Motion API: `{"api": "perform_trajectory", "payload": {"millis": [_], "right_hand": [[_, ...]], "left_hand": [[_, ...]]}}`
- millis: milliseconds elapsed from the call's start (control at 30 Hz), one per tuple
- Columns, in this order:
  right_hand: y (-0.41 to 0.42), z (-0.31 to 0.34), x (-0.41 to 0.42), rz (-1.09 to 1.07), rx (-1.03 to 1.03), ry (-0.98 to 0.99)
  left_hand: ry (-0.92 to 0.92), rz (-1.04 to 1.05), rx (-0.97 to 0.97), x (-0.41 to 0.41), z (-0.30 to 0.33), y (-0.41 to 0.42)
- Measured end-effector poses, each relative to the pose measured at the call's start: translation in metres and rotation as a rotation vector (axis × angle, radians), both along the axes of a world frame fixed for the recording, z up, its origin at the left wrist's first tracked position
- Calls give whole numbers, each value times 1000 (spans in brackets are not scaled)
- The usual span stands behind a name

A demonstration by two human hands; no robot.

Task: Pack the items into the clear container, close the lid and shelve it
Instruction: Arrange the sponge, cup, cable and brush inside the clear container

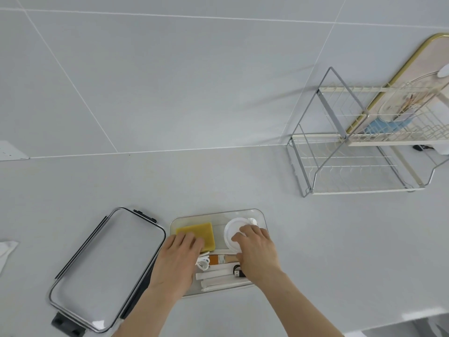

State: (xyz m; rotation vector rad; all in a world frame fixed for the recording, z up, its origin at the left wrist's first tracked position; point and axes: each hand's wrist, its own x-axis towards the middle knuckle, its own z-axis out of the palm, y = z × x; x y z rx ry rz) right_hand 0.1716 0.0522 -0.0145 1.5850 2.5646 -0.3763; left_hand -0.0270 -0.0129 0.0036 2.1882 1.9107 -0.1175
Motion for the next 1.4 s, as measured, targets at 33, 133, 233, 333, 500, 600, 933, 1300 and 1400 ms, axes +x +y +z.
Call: {"api": "perform_trajectory", "payload": {"millis": [33, 133, 233, 333, 500, 600, 933, 1300, 1400], "right_hand": [[-2, 6, 2, -5, 26, 74], [-9, 21, 6, 3, 75, 232], [-16, 22, 9, 59, -181, 106], [-12, 20, 8, 65, -275, -123], [-6, 17, 2, 72, -251, -216], [-3, 16, 4, 87, -276, -179], [-19, 37, -46, 97, -401, 314], [-45, 1, -69, 110, -408, 374], [-36, 5, -53, -2, -388, 502]], "left_hand": [[0, 9, 13, 0, 0, 0], [-4, 28, 11, 1, -1, -2], [20, 19, 19, 2, -1, -5], [15, 4, 16, 0, -1, -4], [10, -10, 5, -1, 0, -2], [-9, -2, 0, -2, 2, -2], [-438, 345, 215, -17, 20, 1], [-352, 241, 235, -26, 20, -9], [-307, 96, 172, -20, 16, -9]]}}
